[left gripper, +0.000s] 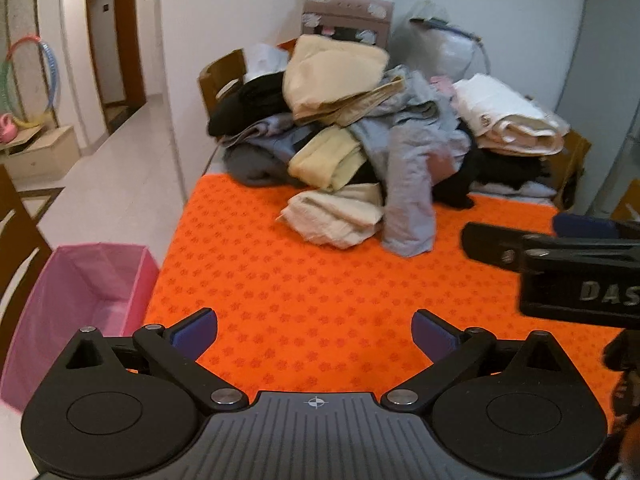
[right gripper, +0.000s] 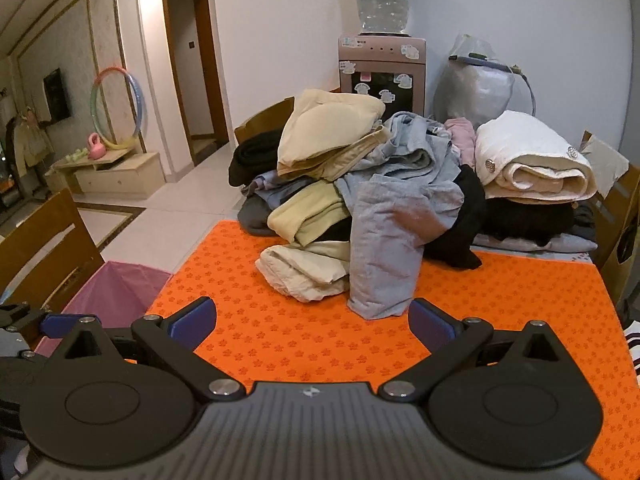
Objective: Fold clothes
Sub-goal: 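Move both tools toward the clothes heap on the orange sheet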
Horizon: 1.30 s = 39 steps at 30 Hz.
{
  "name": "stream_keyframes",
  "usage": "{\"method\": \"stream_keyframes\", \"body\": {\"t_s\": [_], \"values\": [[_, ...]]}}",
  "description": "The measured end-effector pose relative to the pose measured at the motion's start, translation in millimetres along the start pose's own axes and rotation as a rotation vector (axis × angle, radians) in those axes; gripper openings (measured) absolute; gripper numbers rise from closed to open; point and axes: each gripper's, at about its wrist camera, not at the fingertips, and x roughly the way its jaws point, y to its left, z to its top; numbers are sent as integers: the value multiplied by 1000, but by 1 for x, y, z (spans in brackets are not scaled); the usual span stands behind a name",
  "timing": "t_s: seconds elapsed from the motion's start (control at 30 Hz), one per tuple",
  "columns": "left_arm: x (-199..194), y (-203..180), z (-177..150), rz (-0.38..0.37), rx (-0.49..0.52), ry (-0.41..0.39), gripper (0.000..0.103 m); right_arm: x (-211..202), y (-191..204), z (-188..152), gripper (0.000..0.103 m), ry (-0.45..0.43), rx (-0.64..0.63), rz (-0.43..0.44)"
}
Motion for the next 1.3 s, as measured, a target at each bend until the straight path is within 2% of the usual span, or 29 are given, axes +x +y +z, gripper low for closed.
{"method": "stream_keyframes", "body": {"t_s": [0.2,0.33,1.3], "values": [[0,-8,-8,65,11,-2,103,0,0,-1,103,-9,2,17],[1,-10,-6,96,37,1,103,0,5,-1,103,-17,-30,-13],[3,2,-11,101,29,21,102,12,-2,-5,103,36,14,6]]}}
